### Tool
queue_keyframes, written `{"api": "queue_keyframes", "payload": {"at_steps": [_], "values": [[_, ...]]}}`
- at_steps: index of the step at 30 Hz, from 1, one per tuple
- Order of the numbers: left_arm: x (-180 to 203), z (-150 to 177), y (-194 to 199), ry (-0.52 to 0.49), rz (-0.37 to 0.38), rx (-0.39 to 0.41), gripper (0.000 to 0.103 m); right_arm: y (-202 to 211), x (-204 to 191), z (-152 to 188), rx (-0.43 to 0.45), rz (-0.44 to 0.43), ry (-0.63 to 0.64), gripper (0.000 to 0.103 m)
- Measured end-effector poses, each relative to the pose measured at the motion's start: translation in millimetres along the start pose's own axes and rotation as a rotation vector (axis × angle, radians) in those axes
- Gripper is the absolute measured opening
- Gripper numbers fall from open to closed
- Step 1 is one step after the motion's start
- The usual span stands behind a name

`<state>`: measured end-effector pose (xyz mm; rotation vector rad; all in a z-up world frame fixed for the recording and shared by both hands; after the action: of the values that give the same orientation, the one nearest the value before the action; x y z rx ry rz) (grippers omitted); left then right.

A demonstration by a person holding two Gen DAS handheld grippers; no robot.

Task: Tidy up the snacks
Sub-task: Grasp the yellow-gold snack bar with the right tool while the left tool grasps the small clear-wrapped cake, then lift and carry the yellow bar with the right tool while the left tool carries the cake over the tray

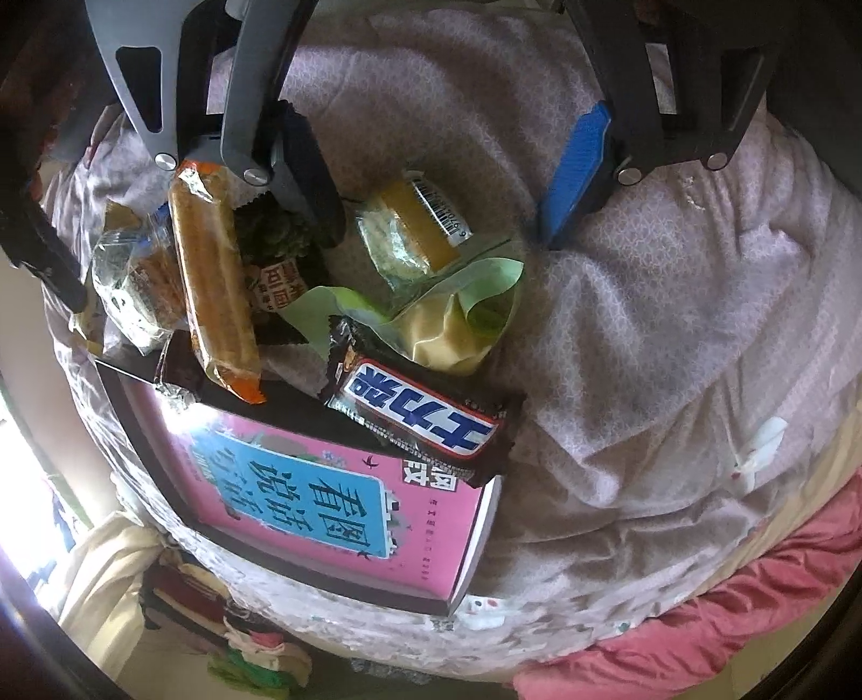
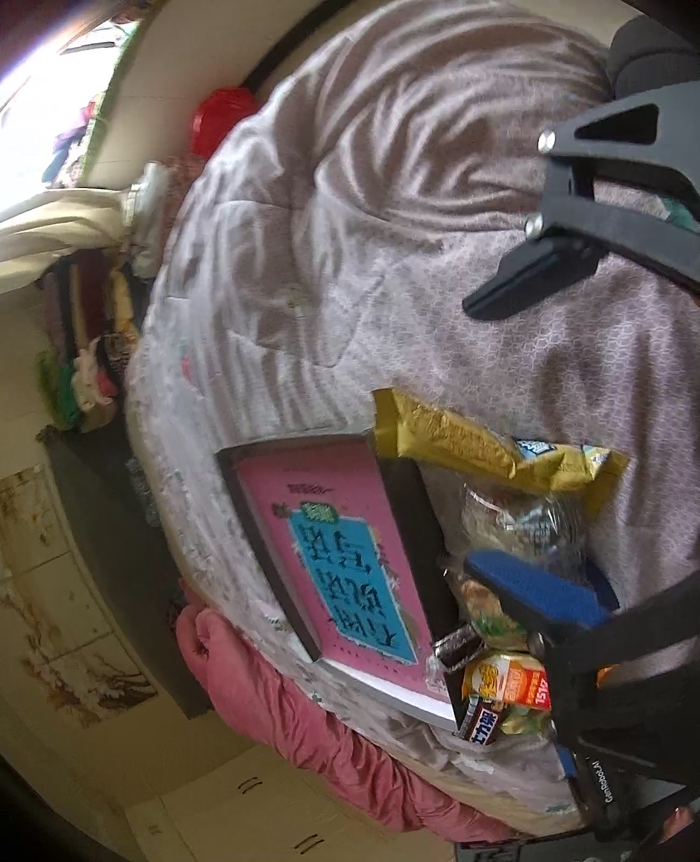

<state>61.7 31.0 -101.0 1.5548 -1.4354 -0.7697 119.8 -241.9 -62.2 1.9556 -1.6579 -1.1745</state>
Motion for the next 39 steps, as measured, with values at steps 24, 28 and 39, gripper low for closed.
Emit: {"api": "queue_keyframes", "payload": {"at_steps": [24, 28, 39], "values": [[-2.2, -0.2, 2.9, 0.003, 0.103, 0.003, 0.037, 6.8, 3.3, -10.0, 0.065, -0.083, 0.009, 0.018], [-2.8, 3.3, 9.0, -0.007, 0.119, -0.004, 0.036, 14.9, -0.2, -12.4, 0.101, -0.076, 0.031, 0.018], [1.7, 6.3, 40.3, -0.051, 0.135, 0.051, 0.036, 32.7, -6.7, -17.8, 0.173, -0.095, 0.063, 0.018]]}}
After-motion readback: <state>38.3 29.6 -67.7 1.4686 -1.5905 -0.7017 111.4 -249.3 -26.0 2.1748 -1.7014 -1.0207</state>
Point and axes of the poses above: each gripper's, at about its wrist camera, not at the fingertips, and y roughly against the way its jaws point, x to its right, z to its underside, the point moved 4 cm from there along -y, roughly the way its jaws point, and after that the axes turned 8 degrees about -y, right-handed, at the moved point
